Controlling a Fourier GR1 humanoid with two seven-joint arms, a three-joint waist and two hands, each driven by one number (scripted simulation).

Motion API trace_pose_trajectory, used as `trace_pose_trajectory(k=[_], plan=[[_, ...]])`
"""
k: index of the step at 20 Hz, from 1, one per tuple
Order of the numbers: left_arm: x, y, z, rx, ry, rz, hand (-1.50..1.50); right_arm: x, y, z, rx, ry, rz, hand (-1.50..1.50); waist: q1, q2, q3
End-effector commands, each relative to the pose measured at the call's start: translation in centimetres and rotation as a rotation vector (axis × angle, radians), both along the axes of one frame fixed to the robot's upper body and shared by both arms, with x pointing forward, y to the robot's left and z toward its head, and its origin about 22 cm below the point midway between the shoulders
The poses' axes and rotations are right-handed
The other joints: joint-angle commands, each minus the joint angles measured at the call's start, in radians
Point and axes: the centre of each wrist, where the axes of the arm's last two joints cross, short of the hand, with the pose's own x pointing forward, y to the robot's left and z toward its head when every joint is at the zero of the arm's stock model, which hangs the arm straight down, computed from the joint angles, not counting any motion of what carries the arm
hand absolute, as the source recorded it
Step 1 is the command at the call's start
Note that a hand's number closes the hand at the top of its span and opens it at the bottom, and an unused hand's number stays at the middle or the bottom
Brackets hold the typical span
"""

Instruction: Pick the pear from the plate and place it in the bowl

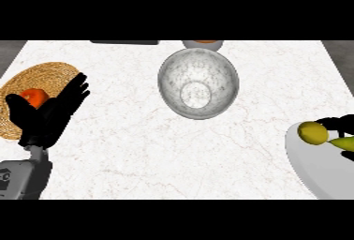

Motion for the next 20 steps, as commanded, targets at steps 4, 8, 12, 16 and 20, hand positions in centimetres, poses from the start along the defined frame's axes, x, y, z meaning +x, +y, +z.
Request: trace_pose_trajectory(k=[4,8,12,16,20], plan=[[0.4,0.5,0.3,0.003,0.013,-0.010,0.00,0.5,0.1,0.0,0.071,0.041,0.053,1.50,-0.005,0.013,0.021],[0.3,-0.8,-1.2,0.014,0.004,-0.011,0.00,0.5,1.9,-1.8,0.105,0.035,0.088,1.50,-0.012,0.013,0.020],[-0.7,1.3,-0.5,-0.011,0.008,0.052,0.00,-0.3,1.7,-2.1,0.085,-0.101,-0.217,1.50,-0.062,-0.010,0.016],[-1.7,3.3,-1.2,0.011,0.058,0.140,0.00,-2.4,-1.0,-3.0,0.029,-0.229,-0.601,1.50,-0.165,-0.055,0.009],[-2.3,3.9,-1.4,0.027,0.069,0.160,0.00,-1.1,2.5,-4.5,0.070,-0.361,-0.696,1.50,-0.169,-0.066,0.006]])
